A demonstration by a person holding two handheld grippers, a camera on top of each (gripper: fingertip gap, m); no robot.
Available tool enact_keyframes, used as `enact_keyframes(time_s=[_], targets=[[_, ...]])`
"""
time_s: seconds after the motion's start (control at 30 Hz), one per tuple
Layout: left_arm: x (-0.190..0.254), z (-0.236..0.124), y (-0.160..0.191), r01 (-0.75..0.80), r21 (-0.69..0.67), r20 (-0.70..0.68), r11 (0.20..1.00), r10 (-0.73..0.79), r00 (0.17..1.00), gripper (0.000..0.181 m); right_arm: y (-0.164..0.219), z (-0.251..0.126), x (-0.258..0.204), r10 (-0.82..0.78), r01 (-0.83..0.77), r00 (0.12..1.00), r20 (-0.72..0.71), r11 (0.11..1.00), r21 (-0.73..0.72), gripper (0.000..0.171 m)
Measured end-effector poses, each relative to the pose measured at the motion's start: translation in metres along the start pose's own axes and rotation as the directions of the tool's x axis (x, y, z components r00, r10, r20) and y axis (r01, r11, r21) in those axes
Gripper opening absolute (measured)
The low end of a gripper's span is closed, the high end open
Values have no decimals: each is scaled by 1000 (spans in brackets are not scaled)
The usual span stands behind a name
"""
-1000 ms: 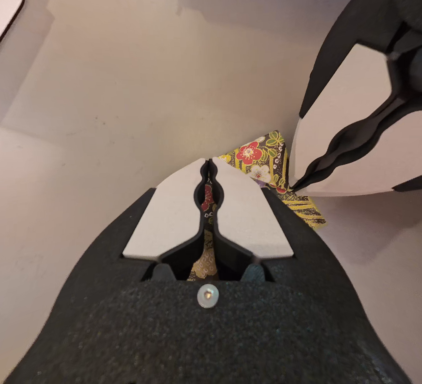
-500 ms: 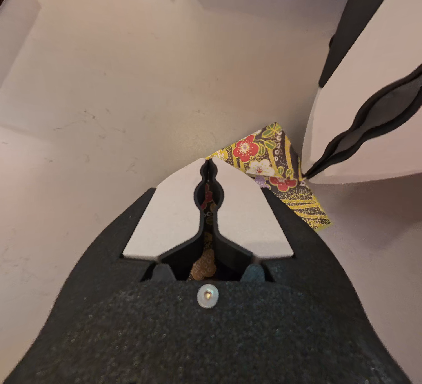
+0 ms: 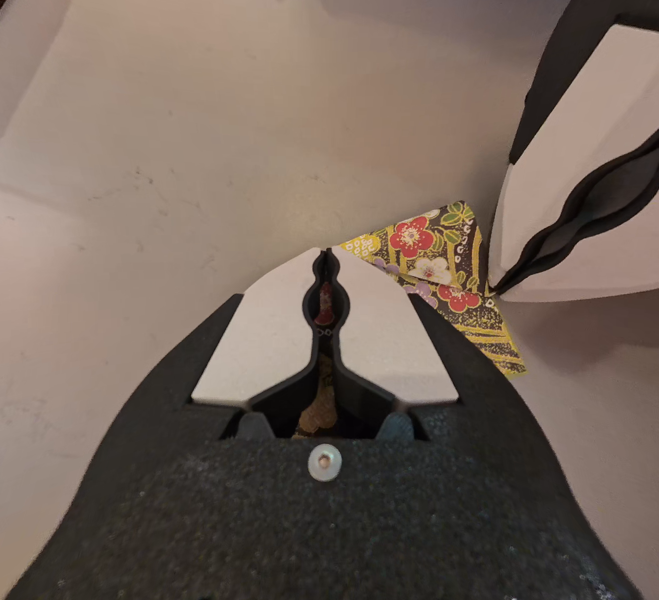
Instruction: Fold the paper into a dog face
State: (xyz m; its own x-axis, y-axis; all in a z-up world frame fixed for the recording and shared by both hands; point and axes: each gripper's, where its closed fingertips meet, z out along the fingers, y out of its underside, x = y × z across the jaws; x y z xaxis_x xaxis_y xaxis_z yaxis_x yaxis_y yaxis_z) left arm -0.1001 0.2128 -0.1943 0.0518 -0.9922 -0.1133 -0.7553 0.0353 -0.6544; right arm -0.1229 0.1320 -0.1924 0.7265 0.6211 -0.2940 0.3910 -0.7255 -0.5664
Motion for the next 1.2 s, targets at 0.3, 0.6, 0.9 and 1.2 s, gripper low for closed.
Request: enact_keyframes(time_s=[0.3,0.6,0.9,1.2], targets=[[1,-6,-9,3,28,1,1000,-3,1000,0,0,0,0,3,-3,1000,-1,1000,0,0],[9,0,-2,29,-2,-43,1000,-29,999,0,0,0,1,3,-3,1000,-12,1000,2,0],[7,-11,-7,11,19,-16,1000,-11,1000,0,-1,0,3,3,-2,999,-36,1000,8,0],[10,-4,1,-3,-3,-9,1000,3,1000,0,0,0,3,4,-4,999,-39,1000,11,0]])
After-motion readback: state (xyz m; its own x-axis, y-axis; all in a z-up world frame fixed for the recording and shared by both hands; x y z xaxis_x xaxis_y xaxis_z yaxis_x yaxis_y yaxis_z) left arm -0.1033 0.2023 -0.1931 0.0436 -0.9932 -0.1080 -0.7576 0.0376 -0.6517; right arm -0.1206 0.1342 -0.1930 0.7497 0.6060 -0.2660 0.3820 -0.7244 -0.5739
